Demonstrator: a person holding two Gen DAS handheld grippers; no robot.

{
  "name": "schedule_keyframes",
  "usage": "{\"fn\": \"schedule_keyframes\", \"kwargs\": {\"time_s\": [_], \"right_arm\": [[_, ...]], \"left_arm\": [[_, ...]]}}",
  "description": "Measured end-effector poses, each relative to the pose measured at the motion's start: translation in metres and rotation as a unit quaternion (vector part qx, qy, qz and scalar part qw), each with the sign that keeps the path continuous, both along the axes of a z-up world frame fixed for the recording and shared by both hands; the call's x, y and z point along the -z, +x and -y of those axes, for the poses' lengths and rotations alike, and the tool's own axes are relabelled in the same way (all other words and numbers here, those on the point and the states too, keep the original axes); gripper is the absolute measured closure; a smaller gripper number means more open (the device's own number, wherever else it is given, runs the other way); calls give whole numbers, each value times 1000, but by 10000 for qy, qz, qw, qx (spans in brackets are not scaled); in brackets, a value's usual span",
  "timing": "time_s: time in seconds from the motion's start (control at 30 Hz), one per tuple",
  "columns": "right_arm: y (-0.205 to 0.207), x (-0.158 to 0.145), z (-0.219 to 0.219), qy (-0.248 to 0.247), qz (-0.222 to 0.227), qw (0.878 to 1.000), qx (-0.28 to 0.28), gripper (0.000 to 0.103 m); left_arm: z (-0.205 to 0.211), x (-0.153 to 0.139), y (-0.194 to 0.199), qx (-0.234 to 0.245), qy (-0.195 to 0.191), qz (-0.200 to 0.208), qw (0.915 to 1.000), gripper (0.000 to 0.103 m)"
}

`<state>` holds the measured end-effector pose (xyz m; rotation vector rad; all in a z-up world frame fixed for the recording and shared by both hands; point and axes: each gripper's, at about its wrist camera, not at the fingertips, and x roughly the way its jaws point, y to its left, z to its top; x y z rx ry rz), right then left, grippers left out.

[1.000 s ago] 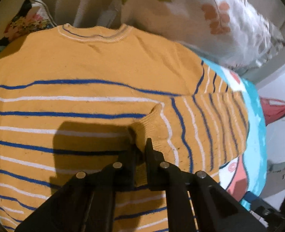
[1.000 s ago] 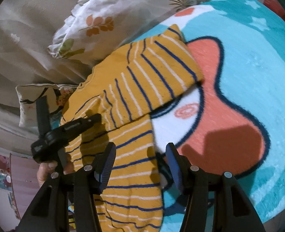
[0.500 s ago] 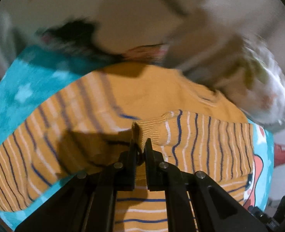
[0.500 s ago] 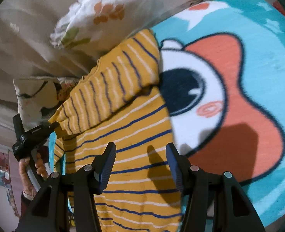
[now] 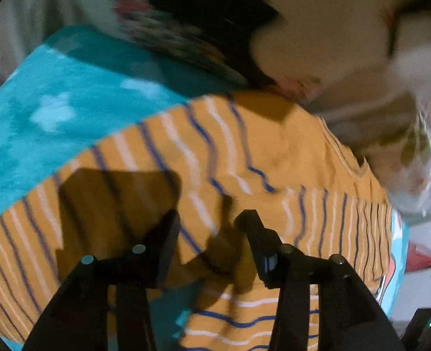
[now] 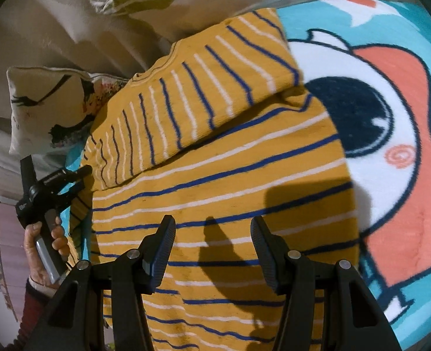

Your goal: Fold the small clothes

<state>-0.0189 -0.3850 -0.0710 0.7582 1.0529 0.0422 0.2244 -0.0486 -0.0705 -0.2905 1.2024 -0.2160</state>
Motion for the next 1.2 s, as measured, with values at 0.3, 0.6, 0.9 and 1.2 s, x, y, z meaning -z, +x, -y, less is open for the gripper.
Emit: {"fn": "schedule_keyframes", "kwargs": {"time_s": [0.3,0.6,0.9,1.2], "right_arm": [[31,-10,-45,-107,-34,9993,-367,45],[69,-7,-122,-109,-96,9930,-1169,42],[92,-11,-189,-255,-154,9828,-1821,41],[101,-11,-218,-364,-266,9794,-1970,40]], "left_arm": [[-94,-22,-37,-428,307,192,9984,49],[-217,-29,-105,-1366,922,238,9860,43],[-286,-6,-139,-2044,738,-134,9760,43],[-290,11,-149,-1994,567,-272,9779,43]]}}
